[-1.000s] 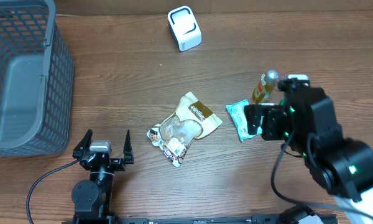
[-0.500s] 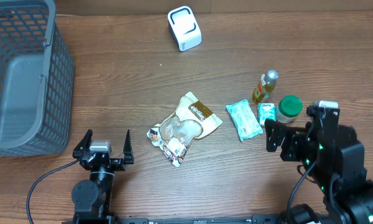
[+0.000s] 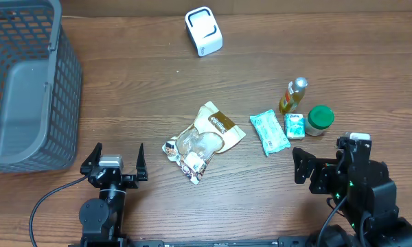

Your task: Scan the item barcode

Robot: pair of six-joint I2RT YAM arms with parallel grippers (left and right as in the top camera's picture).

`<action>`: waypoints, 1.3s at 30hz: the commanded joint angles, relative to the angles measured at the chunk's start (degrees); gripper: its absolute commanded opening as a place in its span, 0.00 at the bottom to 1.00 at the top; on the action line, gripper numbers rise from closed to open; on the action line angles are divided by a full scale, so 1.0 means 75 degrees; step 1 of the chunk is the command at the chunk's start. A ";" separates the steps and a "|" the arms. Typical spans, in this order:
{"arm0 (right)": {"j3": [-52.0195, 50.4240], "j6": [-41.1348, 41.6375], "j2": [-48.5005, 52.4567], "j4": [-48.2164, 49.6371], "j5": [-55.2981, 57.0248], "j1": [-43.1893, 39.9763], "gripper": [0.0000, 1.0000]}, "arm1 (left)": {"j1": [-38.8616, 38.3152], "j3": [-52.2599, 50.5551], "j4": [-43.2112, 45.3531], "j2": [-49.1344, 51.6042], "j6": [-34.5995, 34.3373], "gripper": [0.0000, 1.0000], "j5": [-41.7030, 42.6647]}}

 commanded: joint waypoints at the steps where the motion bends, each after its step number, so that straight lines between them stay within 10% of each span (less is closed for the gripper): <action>1: -0.0262 0.0029 -0.0353 0.0219 -0.0035 -0.0052 1.00 | -0.0015 -0.0026 -0.0012 -0.0099 0.0149 1.00 0.0052; 26: -0.2672 0.0026 -0.3369 0.1690 -0.0137 -0.0764 1.00 | -0.0015 -0.0026 -0.0012 -0.0099 0.0149 1.00 0.0052; 39: -0.3821 -0.1256 -0.4030 0.5479 -0.1259 -0.1244 1.00 | -0.0015 -0.0026 -0.0012 -0.0099 0.0149 1.00 0.0052</action>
